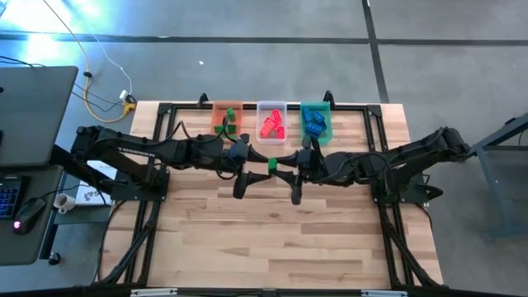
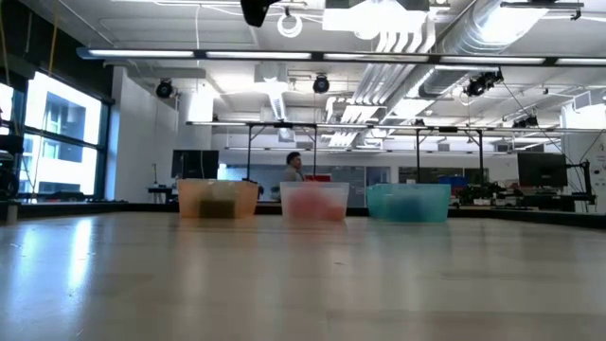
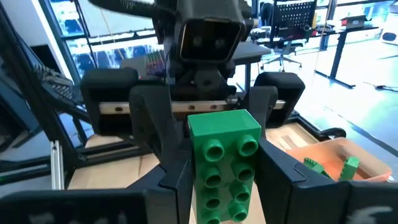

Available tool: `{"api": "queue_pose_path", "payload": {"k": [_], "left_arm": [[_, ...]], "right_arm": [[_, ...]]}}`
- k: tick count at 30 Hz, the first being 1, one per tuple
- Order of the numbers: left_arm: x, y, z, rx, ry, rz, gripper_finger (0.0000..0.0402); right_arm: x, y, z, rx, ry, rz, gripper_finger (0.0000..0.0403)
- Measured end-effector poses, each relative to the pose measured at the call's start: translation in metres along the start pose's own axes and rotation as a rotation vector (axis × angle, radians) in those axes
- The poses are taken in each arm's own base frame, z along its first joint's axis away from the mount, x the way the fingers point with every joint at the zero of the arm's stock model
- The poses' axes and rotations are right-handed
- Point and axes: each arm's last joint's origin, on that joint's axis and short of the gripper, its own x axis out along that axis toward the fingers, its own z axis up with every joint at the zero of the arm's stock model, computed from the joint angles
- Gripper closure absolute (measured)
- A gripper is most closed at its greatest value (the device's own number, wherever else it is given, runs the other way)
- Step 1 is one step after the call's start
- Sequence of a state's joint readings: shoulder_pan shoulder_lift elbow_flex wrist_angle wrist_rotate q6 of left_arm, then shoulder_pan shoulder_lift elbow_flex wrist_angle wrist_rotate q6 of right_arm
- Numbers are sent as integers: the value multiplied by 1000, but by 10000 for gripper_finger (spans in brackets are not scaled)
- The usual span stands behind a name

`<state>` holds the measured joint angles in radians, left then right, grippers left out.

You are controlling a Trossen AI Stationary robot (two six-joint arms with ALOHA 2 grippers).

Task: Sort & place blocks by color
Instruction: Put the green game piece into the orange bin

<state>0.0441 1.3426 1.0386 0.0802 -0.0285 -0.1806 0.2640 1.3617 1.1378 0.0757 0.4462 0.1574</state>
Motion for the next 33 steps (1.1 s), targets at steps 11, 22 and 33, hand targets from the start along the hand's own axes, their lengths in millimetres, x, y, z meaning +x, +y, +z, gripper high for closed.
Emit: {"api": "queue_pose_path", "payload": {"k": [11,22,33], "left_arm": [[-1,-1,10,88,-107,-4,161],[-1,-2,12,102,-121,-15,206],[-1,-3,11,163,-112,-51,294]], "right_arm": [[1,-2,6,32,-55,22,291],[3,-4,7,47,-55,41,290],[2,-4,7,5,-52,51,269]]}}
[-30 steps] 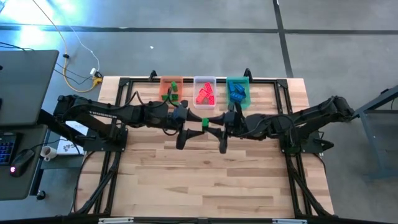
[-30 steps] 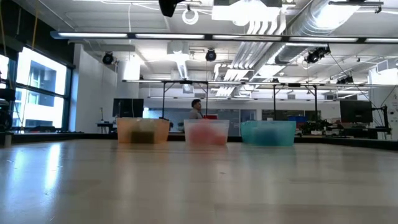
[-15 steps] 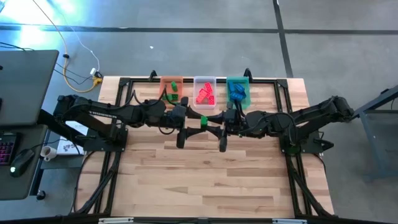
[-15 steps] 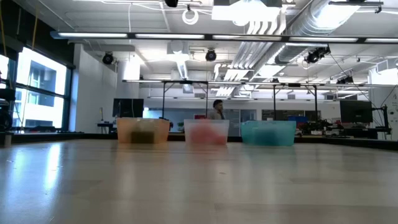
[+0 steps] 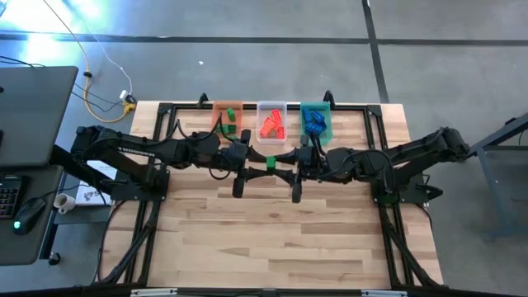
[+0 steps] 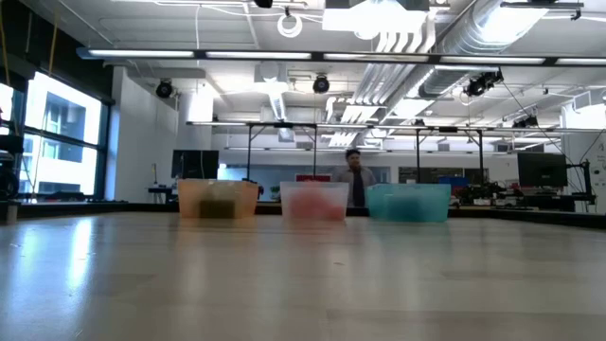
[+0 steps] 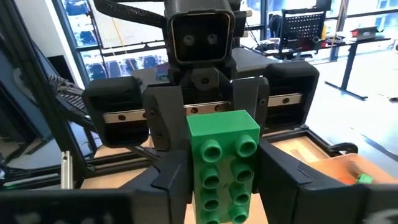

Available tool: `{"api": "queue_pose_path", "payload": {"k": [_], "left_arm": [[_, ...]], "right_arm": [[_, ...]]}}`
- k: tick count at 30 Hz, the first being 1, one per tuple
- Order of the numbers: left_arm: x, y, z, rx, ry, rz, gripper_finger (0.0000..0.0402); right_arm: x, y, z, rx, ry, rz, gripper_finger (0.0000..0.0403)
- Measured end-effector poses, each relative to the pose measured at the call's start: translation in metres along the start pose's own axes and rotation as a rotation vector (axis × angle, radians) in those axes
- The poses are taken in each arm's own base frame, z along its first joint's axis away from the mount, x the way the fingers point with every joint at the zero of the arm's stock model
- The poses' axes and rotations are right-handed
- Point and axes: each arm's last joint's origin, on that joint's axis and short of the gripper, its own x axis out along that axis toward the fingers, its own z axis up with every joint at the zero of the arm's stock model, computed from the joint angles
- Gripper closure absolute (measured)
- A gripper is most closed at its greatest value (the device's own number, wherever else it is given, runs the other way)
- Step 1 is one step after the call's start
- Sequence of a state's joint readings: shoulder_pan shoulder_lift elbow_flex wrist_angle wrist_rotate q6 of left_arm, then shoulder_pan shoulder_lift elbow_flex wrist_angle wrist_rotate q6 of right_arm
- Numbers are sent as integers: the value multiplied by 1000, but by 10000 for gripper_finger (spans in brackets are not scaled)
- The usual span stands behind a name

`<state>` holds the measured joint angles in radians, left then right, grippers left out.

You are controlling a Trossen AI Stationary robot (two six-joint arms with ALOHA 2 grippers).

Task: Sort & place blocks by color
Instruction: Put the green game piece into the orange bin

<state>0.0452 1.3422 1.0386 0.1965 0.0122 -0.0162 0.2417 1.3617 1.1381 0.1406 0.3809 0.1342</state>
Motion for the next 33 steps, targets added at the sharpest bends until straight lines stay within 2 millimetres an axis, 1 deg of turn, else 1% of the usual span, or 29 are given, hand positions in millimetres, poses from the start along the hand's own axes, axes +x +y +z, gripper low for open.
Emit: {"api": "queue_pose_path", "payload": {"k": [5,9,11,14,18,22,28,33], "left_arm": [[0,0,-4,35,43,3,294],[0,2,-8,69,80,60,294],[-3,5,-9,77,116,88,294],[-14,13,-6,75,144,143,294],[-31,33,-4,64,208,243,294],[-46,62,-7,36,291,356,294],[-70,111,-23,-39,454,508,294],[-85,150,-42,-105,589,615,294]], "right_arm": [[0,0,-1,-7,3,-17,214],[0,-2,-1,-13,-3,-68,174],[-1,-3,0,-13,-8,-88,162],[-4,-4,4,-7,-22,-88,155],[-9,-5,10,9,-40,-84,154],[-12,-6,12,14,-50,-83,153],[-12,-6,12,11,-44,-82,153],[-12,-6,12,44,-49,-81,153]]}}
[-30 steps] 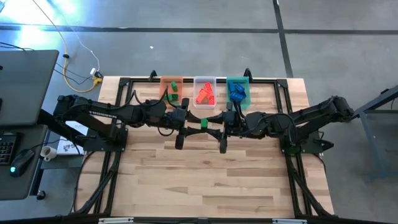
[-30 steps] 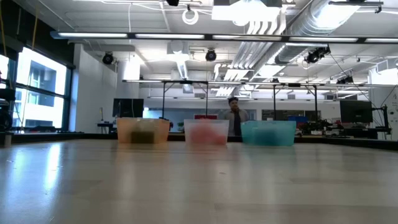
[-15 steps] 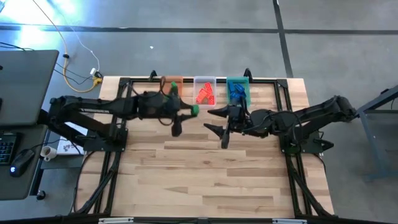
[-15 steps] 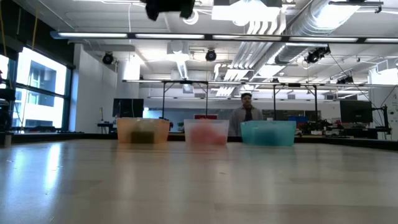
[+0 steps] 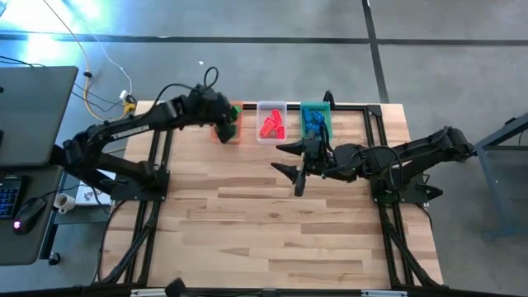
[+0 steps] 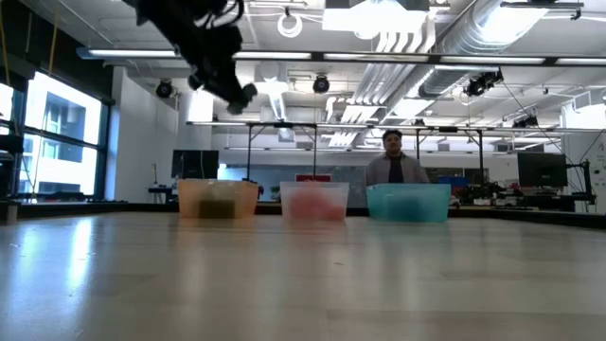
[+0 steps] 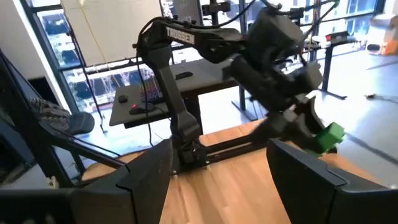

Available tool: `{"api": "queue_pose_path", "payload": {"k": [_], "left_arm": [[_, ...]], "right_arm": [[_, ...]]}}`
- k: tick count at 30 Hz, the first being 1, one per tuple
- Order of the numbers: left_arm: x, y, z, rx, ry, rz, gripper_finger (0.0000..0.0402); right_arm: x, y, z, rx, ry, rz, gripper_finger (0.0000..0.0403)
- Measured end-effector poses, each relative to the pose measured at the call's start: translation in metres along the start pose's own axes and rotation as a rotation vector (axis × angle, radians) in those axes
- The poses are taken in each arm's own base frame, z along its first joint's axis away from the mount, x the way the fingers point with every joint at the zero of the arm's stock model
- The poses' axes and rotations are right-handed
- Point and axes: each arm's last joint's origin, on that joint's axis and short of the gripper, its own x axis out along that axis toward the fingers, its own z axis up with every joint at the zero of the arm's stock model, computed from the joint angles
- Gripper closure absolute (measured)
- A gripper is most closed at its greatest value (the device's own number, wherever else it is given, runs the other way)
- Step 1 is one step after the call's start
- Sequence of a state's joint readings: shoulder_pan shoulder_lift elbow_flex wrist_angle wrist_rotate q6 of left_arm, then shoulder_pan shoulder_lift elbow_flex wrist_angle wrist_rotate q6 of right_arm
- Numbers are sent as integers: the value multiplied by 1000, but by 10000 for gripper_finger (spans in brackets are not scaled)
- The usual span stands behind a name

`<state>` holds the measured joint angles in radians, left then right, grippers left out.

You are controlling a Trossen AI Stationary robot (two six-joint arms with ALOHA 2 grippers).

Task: Sort & place blocks by color
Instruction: Put the green game piece into the orange bin, then return to Home Position

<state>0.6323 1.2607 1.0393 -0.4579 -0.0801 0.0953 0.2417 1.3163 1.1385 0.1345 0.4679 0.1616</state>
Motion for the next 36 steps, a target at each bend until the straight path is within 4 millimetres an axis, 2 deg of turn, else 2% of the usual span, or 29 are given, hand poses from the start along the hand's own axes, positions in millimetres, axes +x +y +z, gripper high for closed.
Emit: {"api": "queue_pose_path", "payload": {"k": [8,12,16,23,26,31,36], "left_arm": [[51,46,-26,-107,198,35,294],[73,55,-38,-142,273,11,294],[82,57,-44,-151,307,7,290],[81,57,-44,-177,301,10,191],[78,57,-42,-176,290,12,162],[66,57,-36,-176,252,5,149],[33,46,-21,-183,133,-142,154]], "right_arm": [[0,0,0,45,2,0,153],[0,0,0,65,2,0,153],[0,0,0,65,2,0,153],[0,0,0,65,2,0,153],[0,0,0,65,2,0,153],[0,0,0,64,3,3,153],[-3,-1,2,19,6,23,153]]}}
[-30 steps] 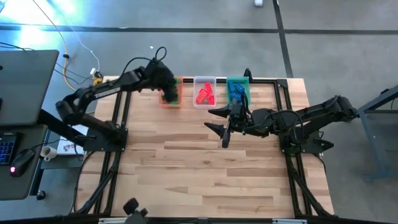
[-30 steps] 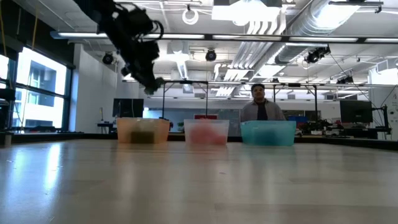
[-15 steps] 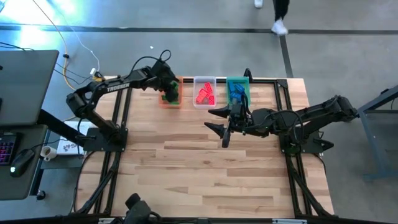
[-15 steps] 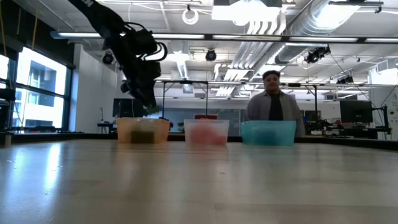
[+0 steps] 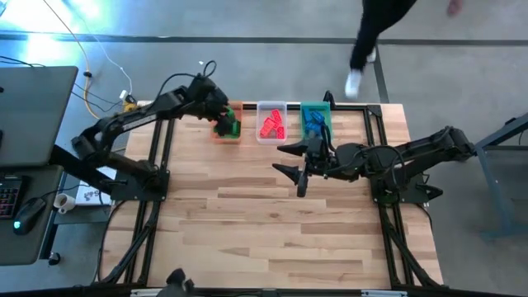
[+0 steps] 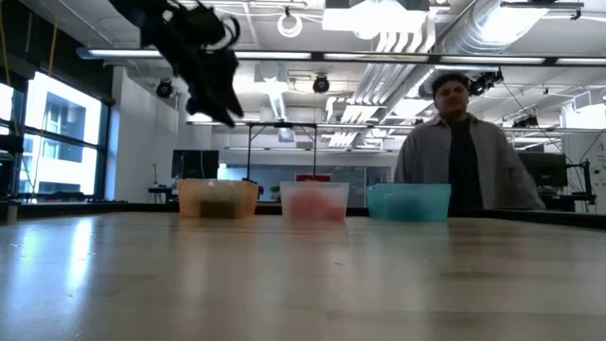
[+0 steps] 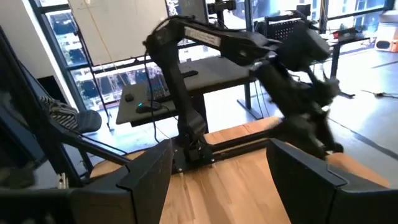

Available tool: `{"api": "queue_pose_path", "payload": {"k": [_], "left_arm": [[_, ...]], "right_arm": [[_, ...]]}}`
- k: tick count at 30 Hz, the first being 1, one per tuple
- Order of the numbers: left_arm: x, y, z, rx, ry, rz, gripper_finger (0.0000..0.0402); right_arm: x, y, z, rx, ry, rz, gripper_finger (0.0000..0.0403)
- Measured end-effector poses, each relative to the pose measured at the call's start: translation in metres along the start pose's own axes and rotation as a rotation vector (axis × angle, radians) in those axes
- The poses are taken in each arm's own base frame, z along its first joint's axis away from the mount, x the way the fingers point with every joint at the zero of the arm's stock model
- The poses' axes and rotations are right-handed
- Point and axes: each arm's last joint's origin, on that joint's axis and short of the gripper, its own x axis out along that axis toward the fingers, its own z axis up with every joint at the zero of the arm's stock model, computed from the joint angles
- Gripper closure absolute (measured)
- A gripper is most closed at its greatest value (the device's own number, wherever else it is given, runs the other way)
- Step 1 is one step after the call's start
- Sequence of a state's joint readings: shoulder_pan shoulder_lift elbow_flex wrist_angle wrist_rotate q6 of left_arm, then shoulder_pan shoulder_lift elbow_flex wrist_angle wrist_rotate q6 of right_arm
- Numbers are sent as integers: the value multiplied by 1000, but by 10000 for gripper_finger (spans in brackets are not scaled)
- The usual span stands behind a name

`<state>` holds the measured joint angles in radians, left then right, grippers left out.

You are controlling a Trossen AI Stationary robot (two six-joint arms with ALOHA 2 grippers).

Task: Sort & place blocks by color
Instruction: Return to Home Position

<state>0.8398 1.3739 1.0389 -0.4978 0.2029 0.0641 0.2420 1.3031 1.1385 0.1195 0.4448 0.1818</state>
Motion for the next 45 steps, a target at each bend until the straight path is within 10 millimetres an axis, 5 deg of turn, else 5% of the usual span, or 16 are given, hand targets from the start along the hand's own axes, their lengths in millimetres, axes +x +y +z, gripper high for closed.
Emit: {"api": "queue_pose_path", "payload": {"k": [4,10,17,23,33,45], "left_arm": [[-35,-27,-2,63,-102,-108,154],[-69,-62,-37,139,-269,-220,152],[-88,-74,-93,139,-424,-322,152],[-104,-78,-116,163,-532,-389,151],[-102,-78,-153,224,-605,-460,151],[-71,-72,-189,216,-675,-444,151]], "right_arm": [[-8,-4,3,-47,30,-5,153],[-22,-17,-4,-151,164,-53,153],[-26,-47,-26,-117,173,-141,153],[-38,-69,-59,-59,129,-192,153],[-85,-102,-117,70,41,-224,153],[-123,-119,-150,98,-27,-224,153]]}}
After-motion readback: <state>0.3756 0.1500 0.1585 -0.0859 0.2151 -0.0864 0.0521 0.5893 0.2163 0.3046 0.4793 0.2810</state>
